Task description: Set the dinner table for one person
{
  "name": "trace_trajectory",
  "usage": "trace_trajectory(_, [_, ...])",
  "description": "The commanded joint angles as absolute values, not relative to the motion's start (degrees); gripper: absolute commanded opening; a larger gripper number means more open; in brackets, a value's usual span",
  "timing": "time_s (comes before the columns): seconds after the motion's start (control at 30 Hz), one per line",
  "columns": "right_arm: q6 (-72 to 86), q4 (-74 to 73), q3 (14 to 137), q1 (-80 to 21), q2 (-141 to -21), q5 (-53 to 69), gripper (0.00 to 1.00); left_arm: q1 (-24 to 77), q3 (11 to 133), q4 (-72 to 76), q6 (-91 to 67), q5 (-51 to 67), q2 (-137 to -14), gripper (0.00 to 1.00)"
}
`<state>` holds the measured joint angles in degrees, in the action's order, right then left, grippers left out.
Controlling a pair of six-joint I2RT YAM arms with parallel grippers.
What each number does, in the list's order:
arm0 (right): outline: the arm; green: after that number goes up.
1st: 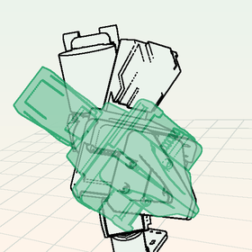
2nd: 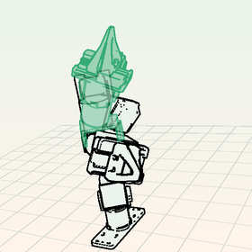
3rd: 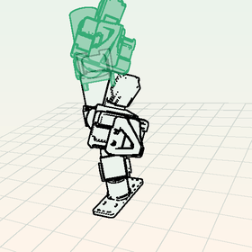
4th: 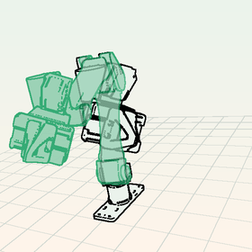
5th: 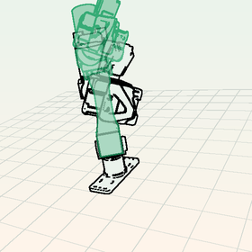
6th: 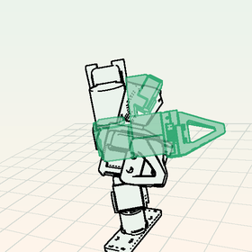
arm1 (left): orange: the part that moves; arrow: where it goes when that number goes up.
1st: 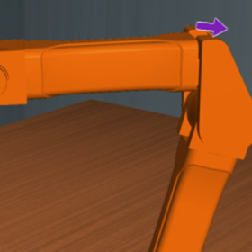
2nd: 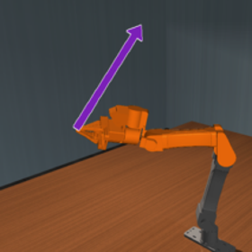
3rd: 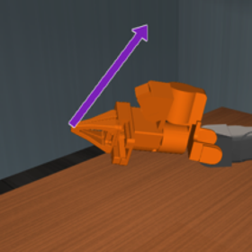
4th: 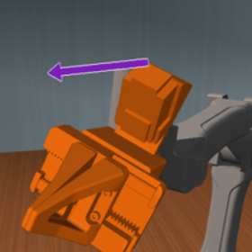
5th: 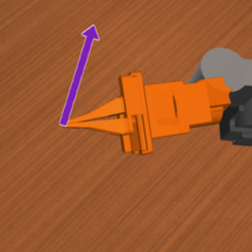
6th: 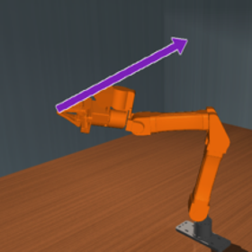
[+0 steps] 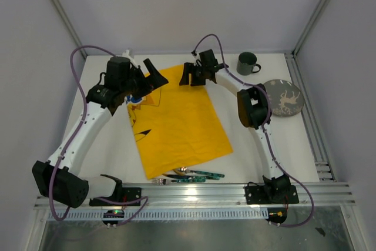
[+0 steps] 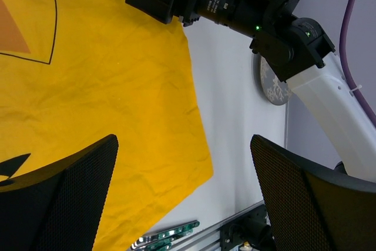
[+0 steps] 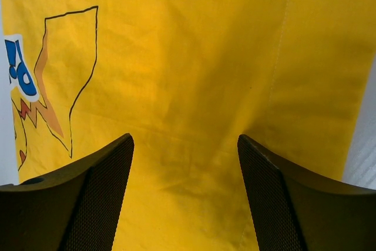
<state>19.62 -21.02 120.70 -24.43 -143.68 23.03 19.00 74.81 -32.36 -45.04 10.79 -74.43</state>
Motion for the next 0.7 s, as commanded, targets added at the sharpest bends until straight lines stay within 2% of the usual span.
trace_trajectory(0.0, [18.90, -26.28, 116.30, -22.24, -141.60, 19.42, 0.76, 19.25, 74.71, -30.59, -45.62, 11.69, -71.72, 0.97])
trace_trajectory(0.67, [18.19, -21.09, 100.28, -12.57, -131.93, 16.61, 0.76, 19.25, 74.18, -32.17, -44.47, 11.42, -70.75, 0.98])
